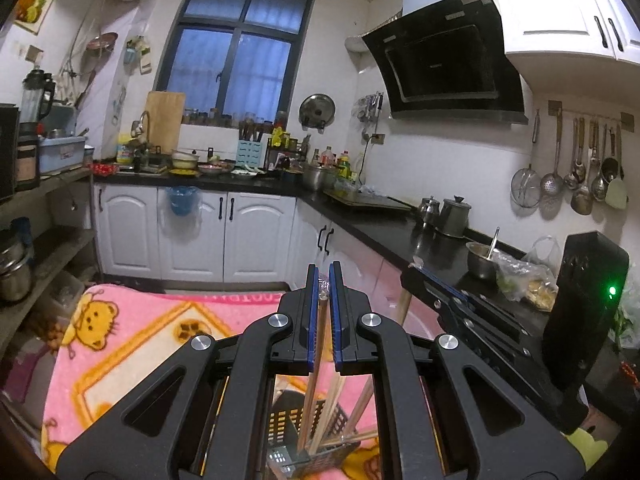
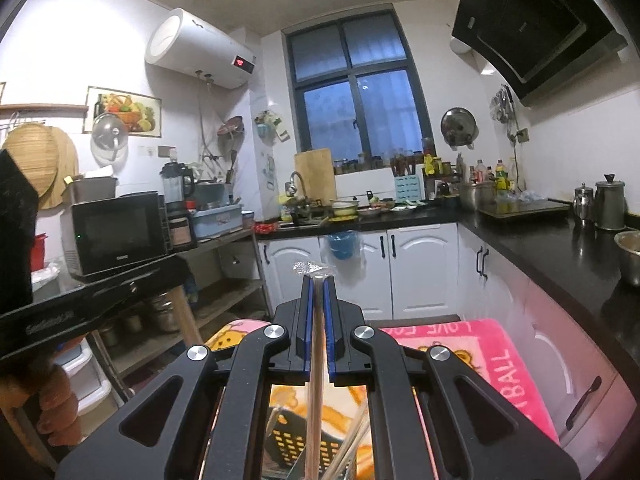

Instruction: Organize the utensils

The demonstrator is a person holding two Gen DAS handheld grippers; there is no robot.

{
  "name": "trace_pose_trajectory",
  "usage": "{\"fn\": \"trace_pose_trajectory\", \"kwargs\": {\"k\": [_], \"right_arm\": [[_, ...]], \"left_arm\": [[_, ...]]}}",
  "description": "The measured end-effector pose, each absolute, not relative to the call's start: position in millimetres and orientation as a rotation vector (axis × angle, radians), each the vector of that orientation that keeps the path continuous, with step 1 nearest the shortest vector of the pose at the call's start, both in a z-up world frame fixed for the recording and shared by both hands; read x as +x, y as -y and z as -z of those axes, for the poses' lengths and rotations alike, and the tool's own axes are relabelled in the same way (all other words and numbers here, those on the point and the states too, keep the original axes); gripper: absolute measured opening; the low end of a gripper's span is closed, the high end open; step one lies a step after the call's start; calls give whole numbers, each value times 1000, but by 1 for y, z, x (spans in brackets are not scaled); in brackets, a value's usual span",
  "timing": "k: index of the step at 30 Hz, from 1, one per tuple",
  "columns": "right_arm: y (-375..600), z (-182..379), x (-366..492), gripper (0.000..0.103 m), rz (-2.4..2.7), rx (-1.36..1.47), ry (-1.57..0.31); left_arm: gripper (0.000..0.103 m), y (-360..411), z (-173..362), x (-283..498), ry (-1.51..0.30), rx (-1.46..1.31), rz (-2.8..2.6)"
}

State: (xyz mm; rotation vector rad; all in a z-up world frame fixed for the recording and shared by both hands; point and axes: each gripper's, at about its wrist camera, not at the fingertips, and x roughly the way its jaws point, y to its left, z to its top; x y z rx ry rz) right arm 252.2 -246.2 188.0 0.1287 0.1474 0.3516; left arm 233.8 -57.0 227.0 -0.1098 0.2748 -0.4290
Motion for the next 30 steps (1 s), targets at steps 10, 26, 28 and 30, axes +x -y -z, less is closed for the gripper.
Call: {"fn": "trace_pose_trajectory", "kwargs": {"k": [10, 26, 28, 30], "right_arm": [[235, -168, 277, 5, -343, 138, -189], [219, -141, 292, 6, -349, 122, -270], [219, -138, 292, 7, -351, 117, -281], [220, -136, 291, 11, -354, 116, -295]], "left_arm": [[3, 56, -200, 252, -321, -103, 416], [3, 59, -161, 269, -407, -94, 406], [3, 59, -158, 270, -413, -89, 403], [3, 58, -154, 270, -421, -89, 400]]}}
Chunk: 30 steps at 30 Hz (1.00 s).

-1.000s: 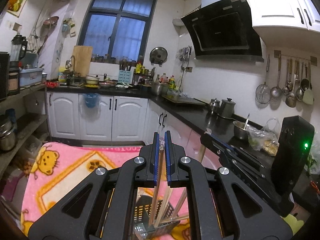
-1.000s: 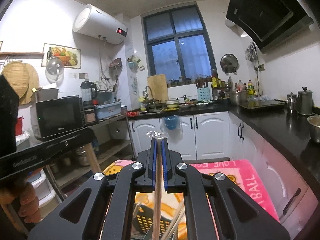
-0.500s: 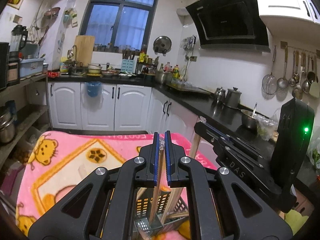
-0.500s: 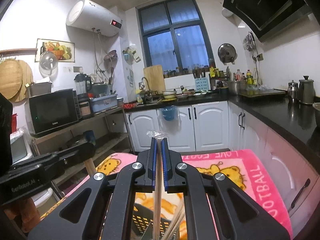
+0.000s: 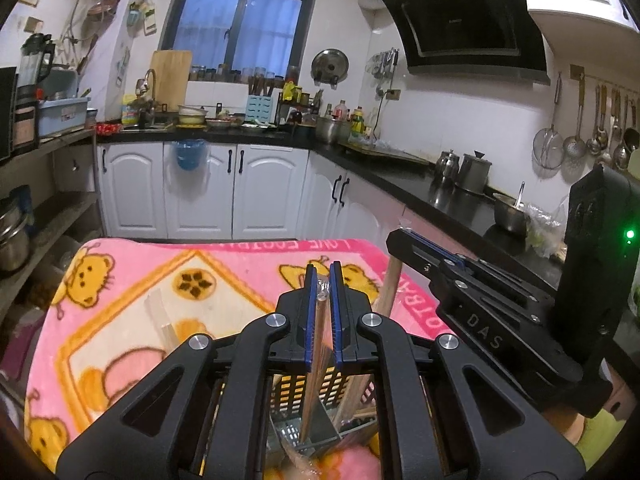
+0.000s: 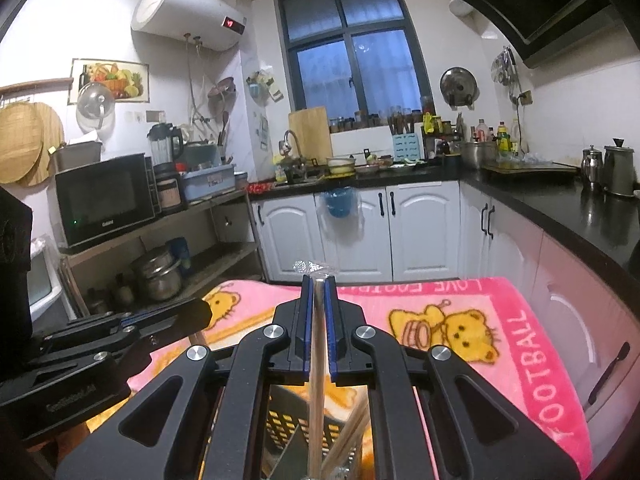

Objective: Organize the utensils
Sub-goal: 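Open both grippers to drop the chopsticks into the caddy, then move both grippers back toward the last wrapped chopsticks on the blanket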

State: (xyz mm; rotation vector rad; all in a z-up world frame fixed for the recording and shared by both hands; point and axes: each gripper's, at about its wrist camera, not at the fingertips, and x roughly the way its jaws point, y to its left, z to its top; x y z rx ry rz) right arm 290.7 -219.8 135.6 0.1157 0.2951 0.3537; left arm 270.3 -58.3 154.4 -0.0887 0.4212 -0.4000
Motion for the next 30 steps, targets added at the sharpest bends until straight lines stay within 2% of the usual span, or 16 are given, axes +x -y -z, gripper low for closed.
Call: {"fn": "trace_pose_trajectory", "kwargs": {"k": [3, 9, 12, 17, 24, 27, 30], "right_arm": [[221, -132, 288, 19, -354, 118, -311], [227, -126, 278, 26, -345, 118, -322], [231, -125, 272, 29, -343, 119, -327], [235, -124, 258, 35, -337, 101, -330], [239, -120, 239, 50, -344, 88, -351], [240, -119, 229, 56, -349, 85, -357], [241, -117, 218, 60, -351, 77, -360]], "left_arm": [[3, 58, -151, 271, -434, -88, 397], [8, 55, -145, 270, -453, -94, 386], [21, 51, -145, 267, -452, -102, 378], [36, 44, -146, 262, -448, -119, 378], [61, 37, -149, 249, -433, -139, 370], [77, 33, -150, 241, -425, -148, 375], [86, 30, -151, 233, -416, -150, 374]]}}
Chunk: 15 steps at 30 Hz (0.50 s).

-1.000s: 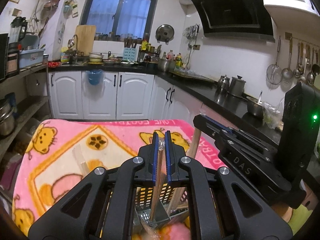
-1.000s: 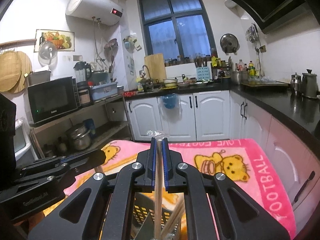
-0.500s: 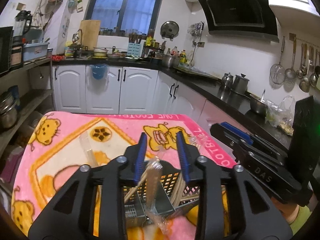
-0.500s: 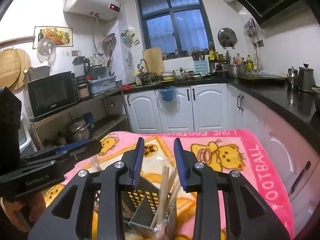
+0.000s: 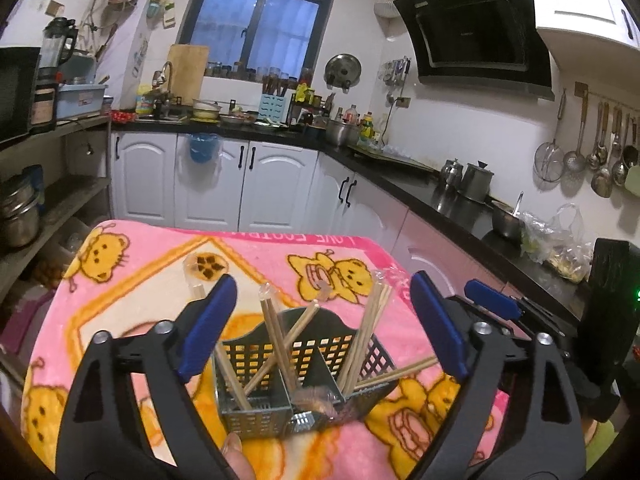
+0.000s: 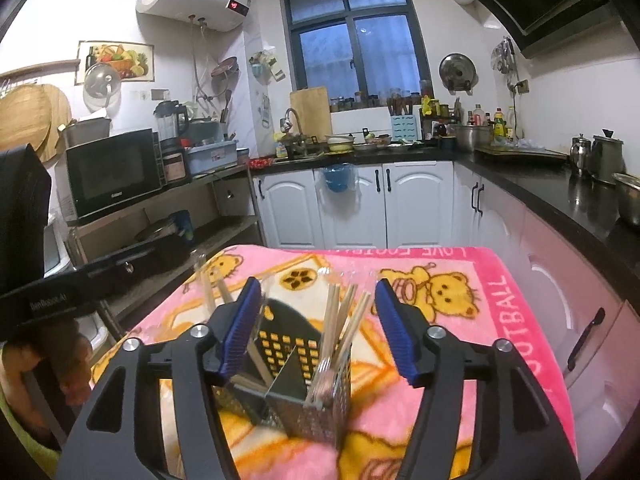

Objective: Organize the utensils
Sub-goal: 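Move both grippers back toward the last wrapped chopsticks on the blanket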

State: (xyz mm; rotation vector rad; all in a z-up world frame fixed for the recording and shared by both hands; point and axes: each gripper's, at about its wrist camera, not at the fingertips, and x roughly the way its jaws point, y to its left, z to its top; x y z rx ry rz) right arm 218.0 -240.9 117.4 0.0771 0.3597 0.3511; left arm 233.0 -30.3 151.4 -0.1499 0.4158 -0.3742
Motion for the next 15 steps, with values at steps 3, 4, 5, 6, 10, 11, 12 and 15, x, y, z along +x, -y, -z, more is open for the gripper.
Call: {"fn": "trace_pose_trajectory", "kwargs": {"k": [3, 4, 5, 6, 10, 11, 12, 15], "right_arm": [[240, -116, 210, 64, -355, 73, -364], [239, -116, 208, 66, -356, 74, -366], [240, -115, 204, 66, -359, 73, -367], [240, -114, 202, 67, -360, 71, -368], [241, -110, 190, 69, -357, 64, -366], [241, -109, 187, 70, -358, 63, -367], [242, -108, 184, 70, -358, 63, -367], [244, -104, 175, 72, -360, 64, -371]], "left_arm": [[92, 28, -152, 225, -411, -155, 367], [92, 27, -151, 222, -409, -153, 364], [92, 27, -151, 220, -409, -153, 362], [92, 26, -151, 217, -409, -154, 361], [92, 24, -148, 206, -404, -150, 357], [92, 24, -148, 202, -402, -146, 356], [92, 24, -147, 200, -399, -144, 356], [92, 23, -146, 190, -390, -138, 353]]}}
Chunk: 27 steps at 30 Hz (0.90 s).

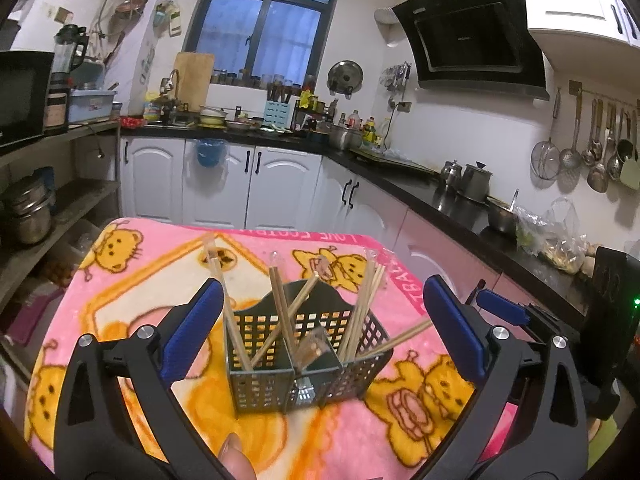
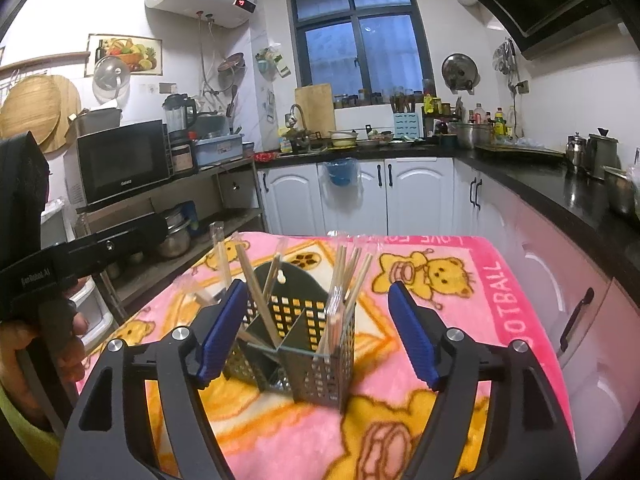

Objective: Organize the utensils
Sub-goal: 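Move both grippers back toward the last wrapped chopsticks on the blanket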

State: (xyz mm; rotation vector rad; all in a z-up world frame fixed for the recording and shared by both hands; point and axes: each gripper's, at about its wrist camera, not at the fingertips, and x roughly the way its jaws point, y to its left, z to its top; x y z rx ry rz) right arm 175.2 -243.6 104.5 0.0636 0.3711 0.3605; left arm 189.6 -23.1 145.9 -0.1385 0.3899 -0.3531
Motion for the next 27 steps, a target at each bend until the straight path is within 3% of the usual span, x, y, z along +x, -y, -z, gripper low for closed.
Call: {"fn": "trace_pose_trajectory", "kwargs": {"k": [27], "right_arm": [[252, -64, 135, 74, -356, 61, -472]], "left_arm": [[92, 25, -102, 141, -445, -149, 333]]}}
